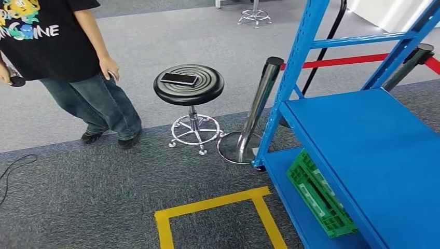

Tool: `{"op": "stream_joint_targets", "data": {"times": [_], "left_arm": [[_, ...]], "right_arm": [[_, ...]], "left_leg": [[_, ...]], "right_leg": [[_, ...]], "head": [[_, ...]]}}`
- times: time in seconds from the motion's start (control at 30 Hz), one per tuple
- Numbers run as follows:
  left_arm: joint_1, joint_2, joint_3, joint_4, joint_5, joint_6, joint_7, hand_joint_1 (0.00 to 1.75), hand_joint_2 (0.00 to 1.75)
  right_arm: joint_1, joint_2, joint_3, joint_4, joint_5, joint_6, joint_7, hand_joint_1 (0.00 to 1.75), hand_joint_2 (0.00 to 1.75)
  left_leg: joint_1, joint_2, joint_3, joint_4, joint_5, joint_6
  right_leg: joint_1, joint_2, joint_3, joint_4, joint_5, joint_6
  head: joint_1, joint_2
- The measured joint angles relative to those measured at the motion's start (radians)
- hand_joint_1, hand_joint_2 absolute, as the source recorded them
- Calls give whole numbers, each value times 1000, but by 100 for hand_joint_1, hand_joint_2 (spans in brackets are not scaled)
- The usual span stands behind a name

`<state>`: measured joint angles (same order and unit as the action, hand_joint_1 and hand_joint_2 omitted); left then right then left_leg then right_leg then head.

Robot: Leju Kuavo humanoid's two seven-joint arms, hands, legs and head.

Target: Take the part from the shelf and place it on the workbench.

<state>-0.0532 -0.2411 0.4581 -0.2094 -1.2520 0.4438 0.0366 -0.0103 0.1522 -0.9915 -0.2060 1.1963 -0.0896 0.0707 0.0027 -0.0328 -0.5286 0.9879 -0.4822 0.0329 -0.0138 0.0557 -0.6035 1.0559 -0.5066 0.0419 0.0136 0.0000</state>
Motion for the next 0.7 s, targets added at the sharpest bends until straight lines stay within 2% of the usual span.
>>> {"op": "stream_joint_targets", "data": {"times": [0.03, 0.1, 0.13, 0.17, 0.2, 0.27, 0.3, 0.33, 0.43, 0.5, 0.57, 0.6, 0.63, 0.67, 0.7], "left_arm": [[1, 0, -1, 0, -1, 0, 0, 0, 0], [3, 0, -2, 0, -2, 0, 0, 0, 0], [3, 0, -2, 0, -2, 0, 0, 0, 0], [3, 0, -3, 0, -2, 0, 0, 0, 0], [3, 0, -4, 0, -2, 0, 0, 0, 0], [2, 0, -6, 0, -2, 0, 0, 0, 0], [2, 0, -8, 0, -2, 0, 0, 0, 0], [2, 1, -9, 0, -2, 0, 0, 0, 0], [0, 0, -11, 0, 0, 0, -1, 0, 0], [-1, 0, -11, 0, 3, -1, -1, 0, 0], [1, 0, -11, 0, 5, -1, -1, 0, 0], [2, 1, -11, 0, 5, -1, -1, 0, 0], [3, 1, -11, 0, 6, -1, -1, 0, 0], [3, 1, -11, 0, 6, -1, -1, 0, 0], [3, 1, -11, 0, 6, -1, -1, 0, 0]], "right_arm": [[-2, 0, 0, 0, 0, 0, 0, 0, 0], [-4, 0, 0, 0, 0, 1, 0, 0, 0], [-3, 0, 0, 0, 0, 1, 0, 0, 0], [-1, 0, 0, 1, 0, 1, 0, 0, 0], [1, 0, 0, 1, 0, 2, 1, 0, 0], [0, -1, 0, 1, 0, 2, 0, 0, 0], [-1, -1, 0, 1, 0, 2, 0, 0, 0], [-3, -1, 0, 1, 0, 2, 0, 0, 0], [0, -1, 0, 1, 0, 4, 0, 0, 0], [0, -1, 0, 1, 0, 4, 1, 0, 0], [-2, -1, 0, 1, 0, 5, 1, 0, 0], [-3, -1, 0, 1, 0, 6, 1, 0, 0], [-2, -1, 0, 1, 0, 7, 2, 0, 0], [-1, -1, 0, 1, 0, 8, 2, 0, 0], [0, -1, 0, 1, 0, 8, 2, 0, 0]], "left_leg": [[-1, 14, 1, -3, 1, 3], [-2, 41, 0, -3, 0, 6], [-3, 54, 0, -3, 0, 6], [-3, 65, 0, -2, -1, 5], [-2, 75, 0, -1, -2, 3], [-3, 91, 2, 4, -8, -6], [-5, 97, 2, 9, -12, -12], [-7, 103, 2, 12, -14, -18], [-6, 112, 4, 19, -19, -31], [-1, 89, -11, 60, -52, -40], [1, 56, -61, 176, -116, -45], [1, 49, -92, 243, -143, -45], [1, 45, -114, 289, -155, -44], [0, 42, -122, 302, -147, -40], [-1, 39, -111, 275, -120, -35]], "right_leg": [[1, -25, -25, 54, -31, 2], [1, -44, -85, 182, -88, 8], [0, -47, -102, 219, -96, 12], [-2, -50, -99, 219, -86, 15], [-4, -56, -74, 176, -58, 17], [-5, -86, 4, 38, -2, 19], [-4, -97, 34, -15, 13, 15], [-3, -104, 50, -42, 16, 8], [0, -86, 50, -46, 17, -15], [-1, -72, 50, -47, 21, -29], [0, -57, 48, -48, 24, -38], [2, -48, 46, -48, 25, -40], [4, -38, 46, -47, 25, -42], [6, -27, 46, -47, 26, -42], [8, -17, 46, -47, 26, -43]], "head": [[3, 0], [7, 0], [6, 0], [7, 0], [7, 0], [8, 0], [8, 0], [8, 0], [4, 0], [1, 0], [-3, 0], [-4, 0], [-4, 0], [-5, 0], [-5, 0]]}}
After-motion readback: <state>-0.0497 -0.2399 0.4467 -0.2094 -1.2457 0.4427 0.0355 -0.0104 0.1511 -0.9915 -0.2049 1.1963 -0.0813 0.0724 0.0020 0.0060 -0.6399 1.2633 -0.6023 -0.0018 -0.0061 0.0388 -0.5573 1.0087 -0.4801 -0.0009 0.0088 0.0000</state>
